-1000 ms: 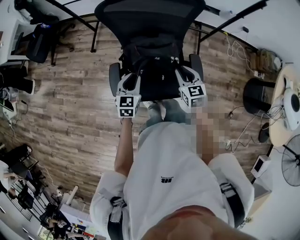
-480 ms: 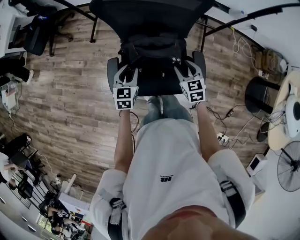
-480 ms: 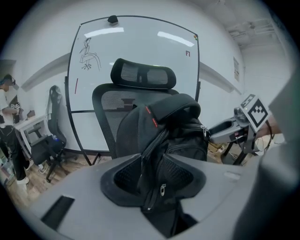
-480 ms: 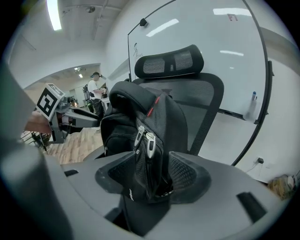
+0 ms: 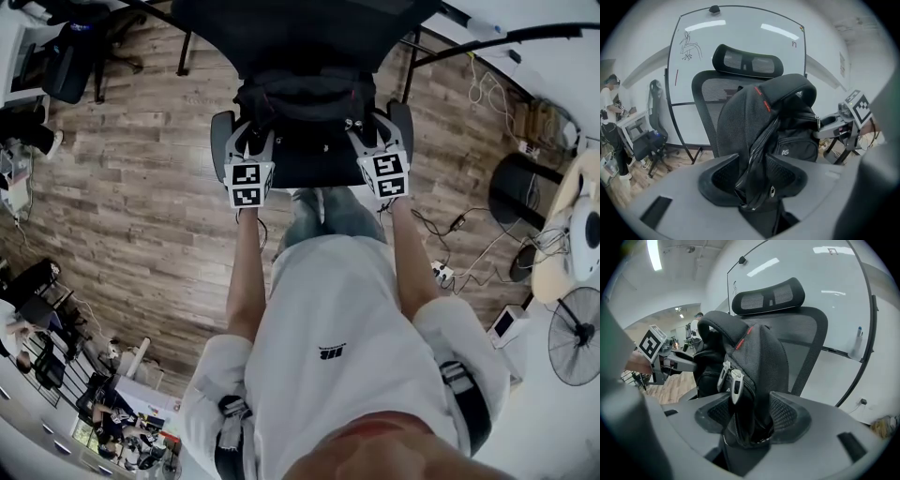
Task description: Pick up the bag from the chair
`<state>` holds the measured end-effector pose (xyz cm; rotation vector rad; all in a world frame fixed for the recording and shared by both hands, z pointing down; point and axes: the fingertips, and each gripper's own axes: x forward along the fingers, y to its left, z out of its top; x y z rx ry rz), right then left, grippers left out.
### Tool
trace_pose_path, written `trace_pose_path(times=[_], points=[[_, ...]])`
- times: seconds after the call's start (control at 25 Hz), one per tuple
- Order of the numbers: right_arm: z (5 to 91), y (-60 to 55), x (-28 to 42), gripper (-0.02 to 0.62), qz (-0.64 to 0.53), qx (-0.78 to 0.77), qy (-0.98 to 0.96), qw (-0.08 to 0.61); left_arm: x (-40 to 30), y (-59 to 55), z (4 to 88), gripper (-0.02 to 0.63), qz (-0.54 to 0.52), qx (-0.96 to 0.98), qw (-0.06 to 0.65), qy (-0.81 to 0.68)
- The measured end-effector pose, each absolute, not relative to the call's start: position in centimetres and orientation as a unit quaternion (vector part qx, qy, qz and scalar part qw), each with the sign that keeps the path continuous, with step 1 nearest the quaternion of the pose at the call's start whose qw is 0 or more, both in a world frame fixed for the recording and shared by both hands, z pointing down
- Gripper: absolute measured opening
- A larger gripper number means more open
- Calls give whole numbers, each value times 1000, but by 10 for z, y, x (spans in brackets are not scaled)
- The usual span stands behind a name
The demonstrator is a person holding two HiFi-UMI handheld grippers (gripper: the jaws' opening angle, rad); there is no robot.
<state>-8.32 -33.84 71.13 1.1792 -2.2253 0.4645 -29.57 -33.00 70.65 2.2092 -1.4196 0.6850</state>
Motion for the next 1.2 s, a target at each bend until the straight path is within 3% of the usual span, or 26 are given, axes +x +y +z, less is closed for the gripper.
trace_pose_path(times=[0.2,0.32,0.44,0.68,1.2], points=[[719,-350,-84,197,175,444,-833,281,-296,-338,715,172,244,797,214,-509],[720,-354,-92,105,178,440,-841,259,-295,-342,714,160,243,800,209,-507],[720,-353,-97,51,186,450,-842,231,-289,-341,717,77,249,804,199,-501],[720,-351,-99,25,202,469,-832,219,-288,-338,715,34,228,803,218,-505],[703,-346,-98,14,248,485,-816,194,-287,-335,702,23,207,794,239,-520]])
